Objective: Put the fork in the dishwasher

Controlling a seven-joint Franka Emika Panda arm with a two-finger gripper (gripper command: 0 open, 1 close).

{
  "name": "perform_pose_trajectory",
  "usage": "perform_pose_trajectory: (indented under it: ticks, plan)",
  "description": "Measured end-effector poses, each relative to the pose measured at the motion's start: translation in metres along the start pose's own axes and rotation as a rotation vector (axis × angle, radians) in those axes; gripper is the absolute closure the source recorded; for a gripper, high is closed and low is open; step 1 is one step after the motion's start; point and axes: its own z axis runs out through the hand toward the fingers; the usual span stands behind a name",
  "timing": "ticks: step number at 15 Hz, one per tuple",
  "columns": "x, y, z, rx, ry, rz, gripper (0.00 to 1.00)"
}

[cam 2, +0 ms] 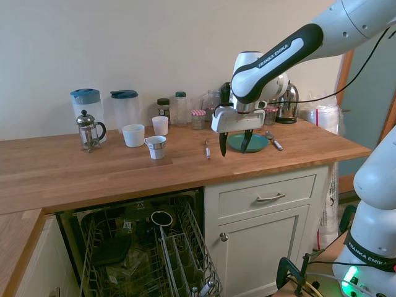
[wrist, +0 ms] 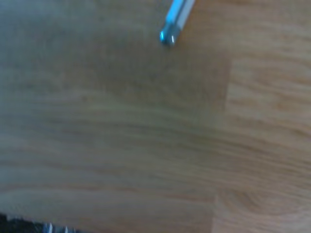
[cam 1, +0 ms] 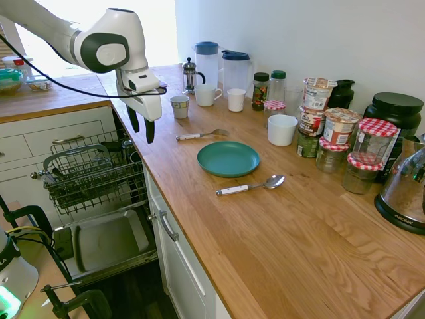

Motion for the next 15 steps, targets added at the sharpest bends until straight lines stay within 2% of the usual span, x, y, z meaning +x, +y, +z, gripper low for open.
perform_pose_trajectory:
  ticks: [2, 4, 9, 15]
  plan:
    - [0.008, -0.022, 0.007, 0.054, 0.026, 0.08, 0.0]
    - [0.015, -0.041, 0.021, 0.076, 0.05, 0.148, 0.0]
    - [0.044, -0.074, 0.044, 0.047, 0.15, 0.291, 0.0]
    - [0.061, -0.105, 0.072, 0.003, 0.15, 0.357, 0.0]
